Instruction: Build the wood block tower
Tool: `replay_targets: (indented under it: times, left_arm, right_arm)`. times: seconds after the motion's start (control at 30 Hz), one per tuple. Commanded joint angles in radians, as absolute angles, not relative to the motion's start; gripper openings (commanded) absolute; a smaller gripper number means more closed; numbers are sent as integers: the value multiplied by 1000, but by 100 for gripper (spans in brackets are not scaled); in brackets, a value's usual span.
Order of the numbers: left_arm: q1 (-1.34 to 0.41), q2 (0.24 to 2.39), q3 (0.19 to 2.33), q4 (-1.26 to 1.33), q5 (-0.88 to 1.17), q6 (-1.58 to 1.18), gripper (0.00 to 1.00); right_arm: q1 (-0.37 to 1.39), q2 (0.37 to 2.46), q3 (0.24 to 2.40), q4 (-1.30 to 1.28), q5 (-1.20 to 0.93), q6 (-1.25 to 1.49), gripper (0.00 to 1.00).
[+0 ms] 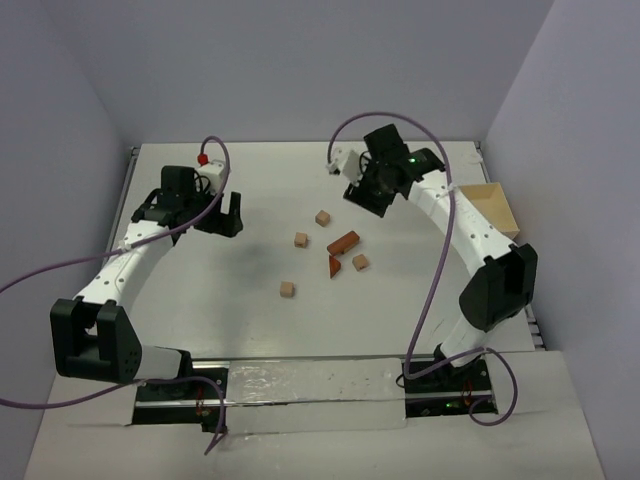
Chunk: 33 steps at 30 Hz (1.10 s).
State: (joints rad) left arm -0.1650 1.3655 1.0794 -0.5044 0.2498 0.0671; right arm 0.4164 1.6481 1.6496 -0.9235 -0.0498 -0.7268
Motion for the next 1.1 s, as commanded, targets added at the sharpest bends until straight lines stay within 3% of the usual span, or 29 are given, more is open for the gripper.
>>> replay_targets:
  times: [0.0, 0.23, 0.43, 0.67, 0.87, 1.07]
  left_arm:
    - [-195, 1350, 1121, -491, 218, 94, 99]
    - [-207, 1342, 1092, -483, 230, 84, 99]
    - [-207, 1348, 1098, -498, 233, 88, 99]
    - [-207, 1365, 1089, -502, 278, 84, 99]
    - [-207, 1373, 1094, -511, 276, 91, 99]
    - [-206, 1376, 1083, -513, 256, 97, 99]
  right_arm:
    - [448, 1677, 1670, -1063, -48, -1055, 65]
    - [508, 1723, 1673, -1195, -59, -1240, 66]
    - [531, 1765, 1711, -1219, -191, -1426, 65]
    - [601, 1900, 1796, -1286, -171, -1490, 83]
    - [618, 2058, 1945, -1357, -176, -1514, 83]
    - [619, 2126, 1951, -1346, -158, -1548, 75]
